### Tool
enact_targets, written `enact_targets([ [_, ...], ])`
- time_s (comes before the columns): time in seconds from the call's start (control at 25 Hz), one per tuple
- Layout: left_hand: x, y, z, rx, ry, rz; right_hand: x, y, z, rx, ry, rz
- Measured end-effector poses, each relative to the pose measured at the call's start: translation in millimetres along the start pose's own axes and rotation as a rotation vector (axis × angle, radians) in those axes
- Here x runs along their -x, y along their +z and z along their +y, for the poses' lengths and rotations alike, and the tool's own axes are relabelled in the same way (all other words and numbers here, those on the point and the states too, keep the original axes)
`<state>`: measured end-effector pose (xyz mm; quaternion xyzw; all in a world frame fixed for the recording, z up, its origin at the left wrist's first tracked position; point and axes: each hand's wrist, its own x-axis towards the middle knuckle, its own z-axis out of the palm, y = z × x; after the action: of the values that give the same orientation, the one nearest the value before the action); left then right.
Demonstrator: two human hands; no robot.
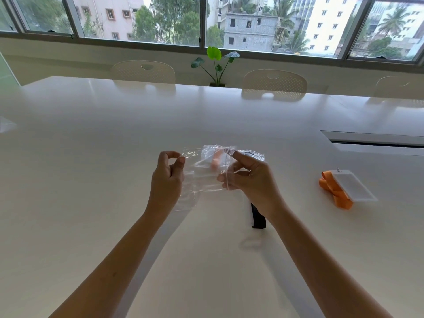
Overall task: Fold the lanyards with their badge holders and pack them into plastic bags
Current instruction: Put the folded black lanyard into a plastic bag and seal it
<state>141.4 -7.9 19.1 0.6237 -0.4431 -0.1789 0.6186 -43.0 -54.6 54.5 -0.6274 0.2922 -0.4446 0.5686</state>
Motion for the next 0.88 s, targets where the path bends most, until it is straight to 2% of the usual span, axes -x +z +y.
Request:
enact_targets([
  [0.12, 2.3, -3.8, 1.3, -0.210, 0.202, 0.071, -0.4, 0.4, 2.5, 0.080, 0.024, -0.002],
  [0.2, 0.7, -9.0, 7.6, -0.306, 0.278, 0.134, -0.9, -1.2, 3.3, 0.211, 0.038, -0.013],
  [0.28, -3.5, -17.9, 16.1, -0.338, 0.328, 0.106, -0.1, -3.4, 1.0, 0.397, 0.018, -0.027],
  [0.36, -6.7, -25.7, 21.3, -0.445, 0.436, -0.064, 2.6, -4.8, -1.8, 0.602, -0.045, -0.046],
  [0.48, 2.0, -21.4, 32.1, -0.691, 0.547, -0.461, 7.3, -5.1, -0.6, 0.746, -0.138, -0.101],
  [0.56, 9.7, -10.4, 34.8, -0.786, 0.589, -0.578, 8.6, -5.0, 0.7, 0.792, -0.191, -0.130],
  [0.72, 12.5, 0.4, 34.5, -0.861, 0.638, -0.567, 10.4, -4.4, -0.7, 0.814, -0.201, -0.137],
  [0.88, 18.3, 6.4, 35.1, -0.837, 0.730, -0.473, 13.5, -12.1, -5.3, 0.763, -0.202, -0.117],
])
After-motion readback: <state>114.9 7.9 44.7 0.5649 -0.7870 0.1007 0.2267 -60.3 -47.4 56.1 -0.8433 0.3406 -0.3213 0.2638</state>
